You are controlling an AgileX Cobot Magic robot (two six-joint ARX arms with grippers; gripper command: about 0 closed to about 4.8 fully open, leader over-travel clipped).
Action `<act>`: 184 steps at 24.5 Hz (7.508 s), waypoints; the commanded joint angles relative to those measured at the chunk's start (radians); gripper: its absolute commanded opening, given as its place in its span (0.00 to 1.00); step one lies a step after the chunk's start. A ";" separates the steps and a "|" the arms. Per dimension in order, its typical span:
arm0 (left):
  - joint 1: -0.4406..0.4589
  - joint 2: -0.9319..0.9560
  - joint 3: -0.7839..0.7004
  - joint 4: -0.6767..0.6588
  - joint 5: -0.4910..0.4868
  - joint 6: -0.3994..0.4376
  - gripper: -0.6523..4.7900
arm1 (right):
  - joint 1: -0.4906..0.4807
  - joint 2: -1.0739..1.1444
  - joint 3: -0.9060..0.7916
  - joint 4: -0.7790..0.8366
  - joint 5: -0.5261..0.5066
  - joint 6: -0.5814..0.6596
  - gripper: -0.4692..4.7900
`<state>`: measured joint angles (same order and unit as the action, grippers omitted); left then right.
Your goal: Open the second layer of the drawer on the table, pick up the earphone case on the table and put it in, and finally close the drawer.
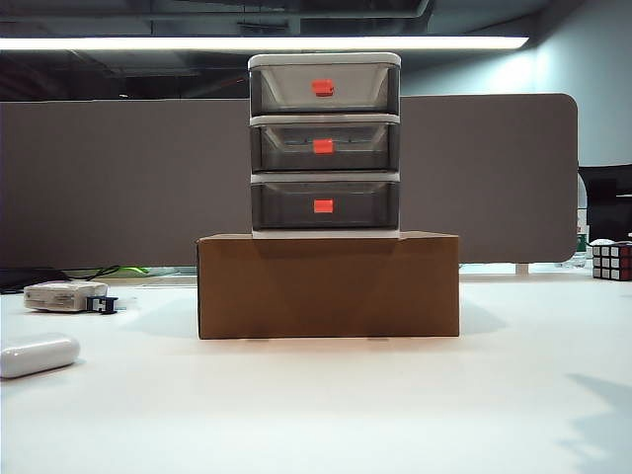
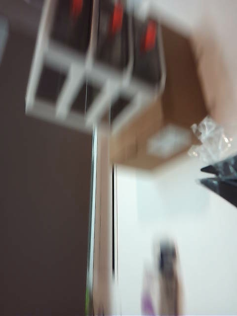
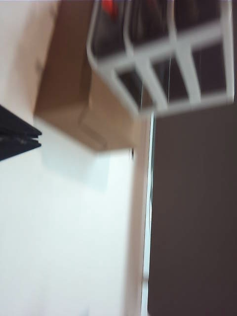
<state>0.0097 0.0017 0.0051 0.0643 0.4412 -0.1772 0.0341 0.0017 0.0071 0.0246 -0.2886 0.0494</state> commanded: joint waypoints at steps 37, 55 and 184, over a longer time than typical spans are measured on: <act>-1.148 1.772 0.620 1.209 -1.340 0.206 0.13 | 0.368 1.161 0.944 -0.127 -0.323 -0.223 0.08; -1.120 1.838 0.698 1.202 -1.363 0.206 0.24 | 0.368 1.186 0.943 -0.163 -0.329 -0.288 0.08; -1.337 1.822 0.674 1.305 -1.702 0.364 0.60 | 0.354 1.374 0.944 0.085 -0.257 -0.277 0.08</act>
<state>-1.3266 1.8347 0.6907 1.3403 -1.2270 0.1539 0.3885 1.3788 0.9451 0.0917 -0.5354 -0.2325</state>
